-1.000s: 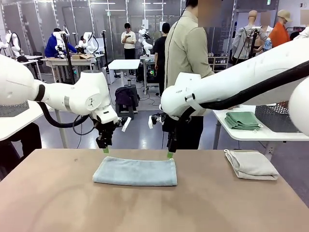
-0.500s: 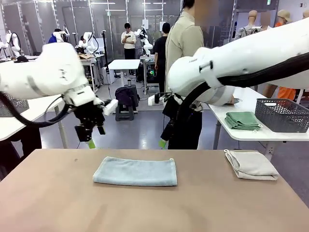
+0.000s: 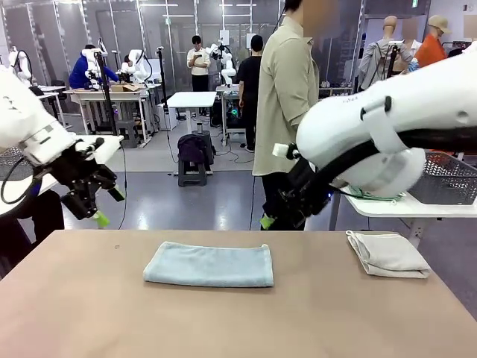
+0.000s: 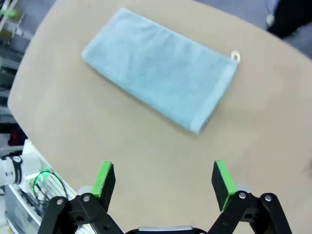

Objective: Fold the towels and place them in the basket.
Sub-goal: When a person lays out a Towel with hook on the table, fold it in half twice.

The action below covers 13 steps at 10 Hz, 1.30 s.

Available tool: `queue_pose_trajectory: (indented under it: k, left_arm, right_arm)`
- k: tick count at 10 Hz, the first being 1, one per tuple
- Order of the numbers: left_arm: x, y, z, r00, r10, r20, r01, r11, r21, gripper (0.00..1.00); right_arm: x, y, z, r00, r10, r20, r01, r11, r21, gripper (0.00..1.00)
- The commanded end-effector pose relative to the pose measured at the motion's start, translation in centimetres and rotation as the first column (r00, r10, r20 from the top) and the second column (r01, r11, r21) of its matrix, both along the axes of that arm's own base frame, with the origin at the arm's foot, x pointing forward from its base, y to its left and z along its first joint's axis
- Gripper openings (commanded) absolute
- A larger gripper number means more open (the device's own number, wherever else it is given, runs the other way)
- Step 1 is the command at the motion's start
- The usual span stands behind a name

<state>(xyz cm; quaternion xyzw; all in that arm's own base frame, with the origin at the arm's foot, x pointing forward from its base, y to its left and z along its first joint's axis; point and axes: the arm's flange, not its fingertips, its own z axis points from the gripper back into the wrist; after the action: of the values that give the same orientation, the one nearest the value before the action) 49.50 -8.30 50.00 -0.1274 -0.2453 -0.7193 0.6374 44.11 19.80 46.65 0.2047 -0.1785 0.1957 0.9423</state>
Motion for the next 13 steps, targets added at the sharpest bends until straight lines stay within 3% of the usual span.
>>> queue_pose_trajectory:
  k: [1, 2, 3, 4, 8, 10, 11, 13]
  left_arm:
    - [0.1, 0.9, -0.9, 1.000, 0.012, 0.021, -0.011, 0.996, -0.090, 1.00]
    - [0.5, 2.0, -1.2, 0.999, 0.028, 0.016, -0.025, 0.990, -0.142, 1.00]
    - [0.6, 3.3, -1.6, 0.999, 0.048, 0.010, -0.045, 0.978, -0.202, 1.00]
    - [0.6, 4.8, -2.0, 0.999, 0.041, -0.004, -0.041, 0.960, -0.275, 1.00]
    - [2.7, 8.8, -3.9, 0.991, -0.069, -0.116, -0.002, 0.851, -0.525, 1.00]
    - [3.5, 9.1, -4.6, 0.984, -0.100, -0.146, 0.002, 0.831, -0.556, 1.00]
    - [3.7, 8.6, -4.7, 0.982, -0.061, -0.181, -0.050, 0.835, -0.547, 1.00]
    - [2.3, 9.1, -5.1, 0.987, -0.073, -0.140, -0.013, 0.844, -0.536, 1.00]
  right_arm:
    - [0.2, 1.2, -0.3, 0.981, -0.101, -0.167, 0.108, 0.993, 0.037, 1.00]
    - [0.7, 1.2, -0.5, 0.968, -0.097, -0.231, 0.108, 0.993, 0.038, 1.00]
    - [1.0, 1.1, -0.3, 0.972, -0.045, -0.229, 0.049, 0.999, 0.013, 1.00]
    - [-0.6, 0.5, -1.5, 0.983, -0.092, -0.156, 0.095, 0.995, 0.016, 1.00]
    - [-0.6, 0.5, -1.5, 0.983, -0.092, -0.156, 0.095, 0.995, 0.016, 1.00]
    - [-0.6, 0.5, -1.5, 0.983, -0.092, -0.156, 0.095, 0.995, 0.016, 1.00]
    - [-0.1, 0.7, -1.2, 0.981, -0.088, -0.174, 0.094, 0.995, 0.022, 1.00]
    - [0.5, 1.9, -2.0, 0.957, -0.207, -0.202, 0.209, 0.978, -0.015, 1.00]
